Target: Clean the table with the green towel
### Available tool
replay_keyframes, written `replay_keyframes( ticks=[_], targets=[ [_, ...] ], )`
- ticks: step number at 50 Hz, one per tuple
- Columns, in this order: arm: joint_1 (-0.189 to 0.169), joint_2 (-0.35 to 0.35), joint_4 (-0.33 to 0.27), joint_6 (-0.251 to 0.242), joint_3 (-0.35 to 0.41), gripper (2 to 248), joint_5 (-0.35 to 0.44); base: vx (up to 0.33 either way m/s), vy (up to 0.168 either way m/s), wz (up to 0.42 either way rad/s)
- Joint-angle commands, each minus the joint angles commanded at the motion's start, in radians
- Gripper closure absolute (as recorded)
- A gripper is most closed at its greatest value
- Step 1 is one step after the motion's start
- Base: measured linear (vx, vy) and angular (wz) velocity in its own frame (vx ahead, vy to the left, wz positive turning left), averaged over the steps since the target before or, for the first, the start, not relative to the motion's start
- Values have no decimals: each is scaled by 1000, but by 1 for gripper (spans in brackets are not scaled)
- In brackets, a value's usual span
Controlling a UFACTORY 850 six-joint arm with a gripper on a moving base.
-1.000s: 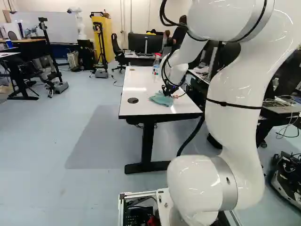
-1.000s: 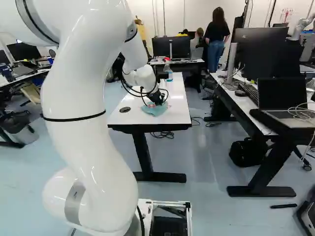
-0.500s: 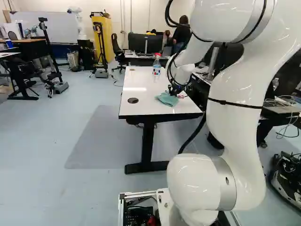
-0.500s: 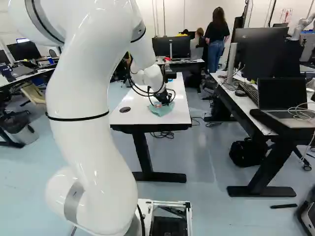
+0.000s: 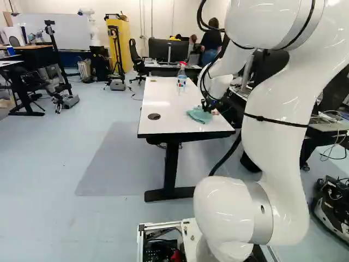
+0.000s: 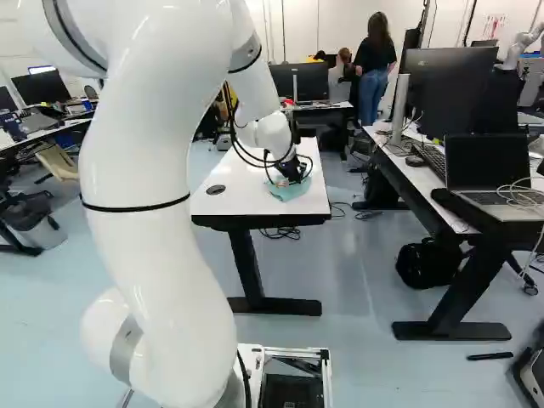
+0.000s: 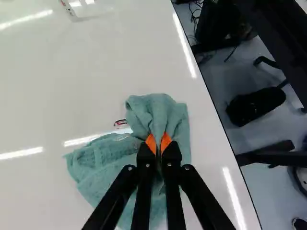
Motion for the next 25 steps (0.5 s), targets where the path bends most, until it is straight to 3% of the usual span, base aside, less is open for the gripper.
replay_keyframes(
  ticks=[11,25],
  targets=[
    [-1,45,0,0,55,218,0,0,0,0],
    [37,60,0,0,73,218,0,0,0,0]
  ],
)
